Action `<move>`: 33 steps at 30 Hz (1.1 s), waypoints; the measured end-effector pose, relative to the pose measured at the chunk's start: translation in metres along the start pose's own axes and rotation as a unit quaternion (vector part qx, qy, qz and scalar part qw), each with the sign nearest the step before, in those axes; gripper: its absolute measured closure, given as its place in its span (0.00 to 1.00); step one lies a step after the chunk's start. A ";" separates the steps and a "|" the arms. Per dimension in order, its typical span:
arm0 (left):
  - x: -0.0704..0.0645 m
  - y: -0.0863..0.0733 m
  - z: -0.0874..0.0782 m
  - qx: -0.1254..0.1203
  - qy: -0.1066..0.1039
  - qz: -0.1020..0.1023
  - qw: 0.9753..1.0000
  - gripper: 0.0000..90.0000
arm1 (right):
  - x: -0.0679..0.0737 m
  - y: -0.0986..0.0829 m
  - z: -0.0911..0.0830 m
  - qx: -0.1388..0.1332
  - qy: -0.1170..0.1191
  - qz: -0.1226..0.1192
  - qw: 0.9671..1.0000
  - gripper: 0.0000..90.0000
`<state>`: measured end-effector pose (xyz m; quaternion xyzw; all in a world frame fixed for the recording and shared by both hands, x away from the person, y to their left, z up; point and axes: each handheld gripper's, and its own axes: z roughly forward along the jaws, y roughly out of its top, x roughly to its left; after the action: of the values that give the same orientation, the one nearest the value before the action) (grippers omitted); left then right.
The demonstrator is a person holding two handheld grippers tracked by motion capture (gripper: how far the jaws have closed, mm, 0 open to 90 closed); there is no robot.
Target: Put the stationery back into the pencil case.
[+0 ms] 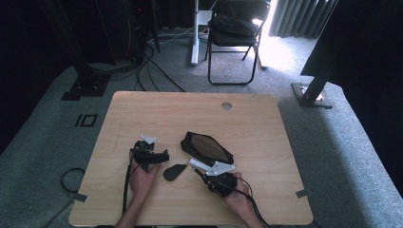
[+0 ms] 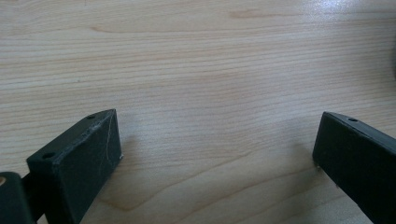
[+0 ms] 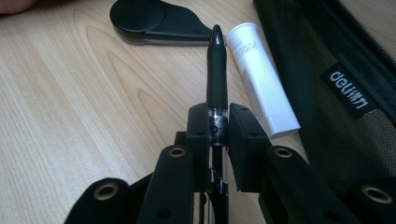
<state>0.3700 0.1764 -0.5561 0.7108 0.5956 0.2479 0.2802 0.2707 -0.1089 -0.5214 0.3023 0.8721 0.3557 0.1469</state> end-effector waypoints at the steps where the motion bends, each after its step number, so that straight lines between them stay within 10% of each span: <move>1: 0.000 0.000 0.000 0.000 0.000 0.000 1.000 0.01 | 0.000 0.000 -0.001 -0.001 0.000 0.000 1.000 0.88; 33: 0.000 0.000 0.000 0.000 0.000 0.000 1.000 0.01 | 0.004 0.016 -0.025 -0.030 -0.007 -0.019 0.999 0.88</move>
<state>0.3700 0.1764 -0.5561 0.7108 0.5956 0.2479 0.2802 0.2626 -0.1106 -0.4930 0.2837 0.8655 0.3769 0.1685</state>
